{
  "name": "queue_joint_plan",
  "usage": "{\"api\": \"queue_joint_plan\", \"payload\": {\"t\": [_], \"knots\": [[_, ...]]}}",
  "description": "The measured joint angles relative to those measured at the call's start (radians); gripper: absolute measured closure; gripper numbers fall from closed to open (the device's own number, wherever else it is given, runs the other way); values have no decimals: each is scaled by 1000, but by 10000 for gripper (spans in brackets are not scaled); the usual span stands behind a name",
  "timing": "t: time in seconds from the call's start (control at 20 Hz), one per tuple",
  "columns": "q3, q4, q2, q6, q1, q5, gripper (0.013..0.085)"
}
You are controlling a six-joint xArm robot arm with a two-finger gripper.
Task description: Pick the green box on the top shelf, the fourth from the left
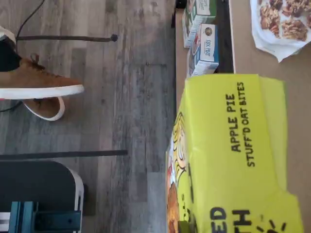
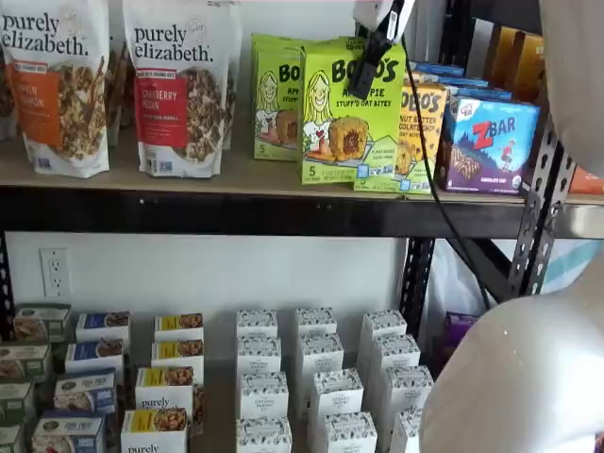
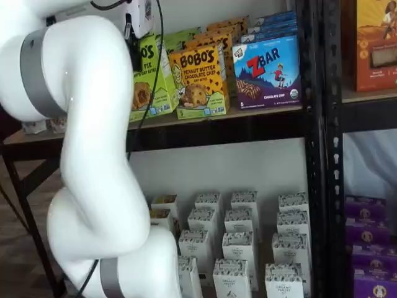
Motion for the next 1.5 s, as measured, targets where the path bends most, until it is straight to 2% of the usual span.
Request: {"api": "queue_joint_plan", "payload": {"t": [0.8,1.5], "knots": [[24,6,-38,-29,-36,39,690],[78,3,-82,-59,-63,21,690]]}}
